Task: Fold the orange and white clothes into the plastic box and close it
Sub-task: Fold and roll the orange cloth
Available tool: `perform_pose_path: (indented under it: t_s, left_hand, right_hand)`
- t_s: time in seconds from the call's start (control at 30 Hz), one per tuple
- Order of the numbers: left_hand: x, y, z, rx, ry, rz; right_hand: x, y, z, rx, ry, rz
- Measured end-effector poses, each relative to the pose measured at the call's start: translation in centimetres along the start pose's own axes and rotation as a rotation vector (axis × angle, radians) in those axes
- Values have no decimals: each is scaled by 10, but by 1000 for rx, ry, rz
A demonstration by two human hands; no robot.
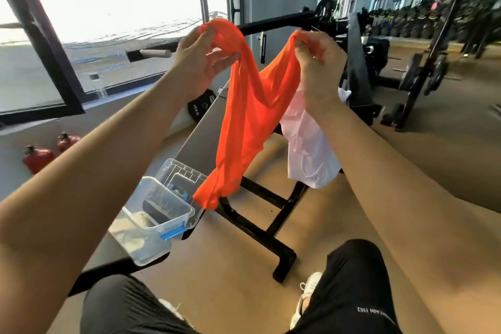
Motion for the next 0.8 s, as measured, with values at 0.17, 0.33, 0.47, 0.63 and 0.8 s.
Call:
perform_pose_path:
  t_s: [0.17, 0.33, 0.47, 0.63, 0.8]
  left_hand:
    - [-1, -5, 26, -56, 247, -68]
    - [51, -13, 84, -36, 512, -259]
    - [121, -19, 142, 83, 647, -379]
    - [213, -37, 216, 325, 725, -509]
    - [236, -50, 256, 374, 756, -523]
  right_hand:
    - [25, -1, -10, -116, -265, 116]
    - [74, -9, -54, -125, -658, 172]
    - [128, -31, -95, -222, -868, 147]
    - [187, -68, -147, -467, -895, -19]
    - [217, -96, -203, -748, -736, -84]
Point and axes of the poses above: each hand's wrist, its own y-axis towards the middle knuckle, its own x-axis out of the back of the hand, z = x × y, the point moved 2 cm from there along y, towards the middle knuckle, and after that the axes turned 12 degrees about -z, right-handed, at the moved point
